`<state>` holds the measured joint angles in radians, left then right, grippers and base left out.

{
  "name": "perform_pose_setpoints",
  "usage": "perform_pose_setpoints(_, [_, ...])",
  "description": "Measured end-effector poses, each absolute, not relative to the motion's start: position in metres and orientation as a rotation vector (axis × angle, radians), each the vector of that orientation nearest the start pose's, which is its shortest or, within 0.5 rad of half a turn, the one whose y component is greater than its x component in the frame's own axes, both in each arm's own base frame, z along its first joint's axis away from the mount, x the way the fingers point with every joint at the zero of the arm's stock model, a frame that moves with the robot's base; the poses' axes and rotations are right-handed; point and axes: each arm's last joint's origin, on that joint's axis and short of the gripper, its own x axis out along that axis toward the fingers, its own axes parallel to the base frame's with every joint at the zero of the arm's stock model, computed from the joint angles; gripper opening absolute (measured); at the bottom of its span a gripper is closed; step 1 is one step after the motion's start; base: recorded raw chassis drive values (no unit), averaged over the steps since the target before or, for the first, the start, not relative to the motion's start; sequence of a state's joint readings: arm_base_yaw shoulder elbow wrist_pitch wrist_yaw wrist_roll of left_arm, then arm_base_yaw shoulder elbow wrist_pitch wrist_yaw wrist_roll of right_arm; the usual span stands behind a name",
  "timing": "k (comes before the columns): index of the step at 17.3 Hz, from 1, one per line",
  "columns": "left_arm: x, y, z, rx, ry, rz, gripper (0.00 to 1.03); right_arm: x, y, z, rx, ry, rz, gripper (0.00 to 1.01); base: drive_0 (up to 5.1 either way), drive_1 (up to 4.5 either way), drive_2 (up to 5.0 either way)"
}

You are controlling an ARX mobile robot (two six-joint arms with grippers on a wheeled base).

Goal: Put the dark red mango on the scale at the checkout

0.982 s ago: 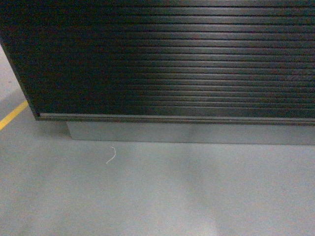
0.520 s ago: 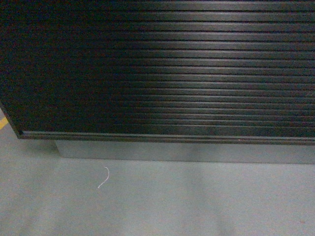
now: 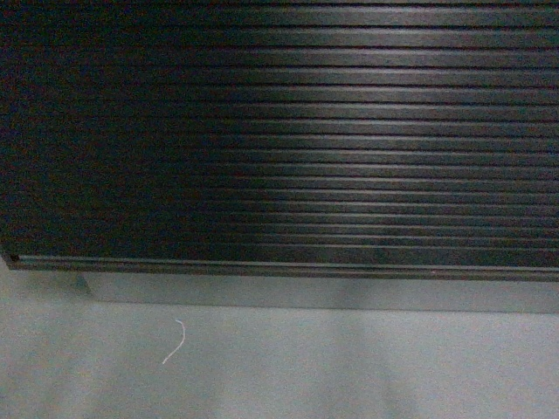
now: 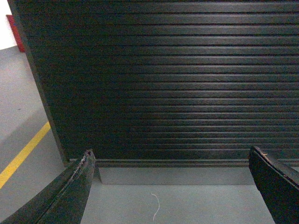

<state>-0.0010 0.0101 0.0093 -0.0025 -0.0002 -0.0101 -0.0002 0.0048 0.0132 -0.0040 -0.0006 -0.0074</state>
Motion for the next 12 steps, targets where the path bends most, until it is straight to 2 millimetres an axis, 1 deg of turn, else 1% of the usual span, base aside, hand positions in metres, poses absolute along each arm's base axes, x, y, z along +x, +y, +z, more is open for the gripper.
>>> perform_pose_setpoints(10, [0.0978,-0.0001,0.1654,-0.010,0.006,-0.001,0.98,0.0972,0.0000,0.1671,-0.007,-0.003,0.000,0.98,0.0,4.36,-4.3])
perform_pose_setpoints(12, [0.0978,-0.0001,0.1653,-0.010,0.007,-0.001,0.98,0.0972,0.0000,0.1671,-0.007,-0.003,0.000,0.98,0.0,0.00,0.0])
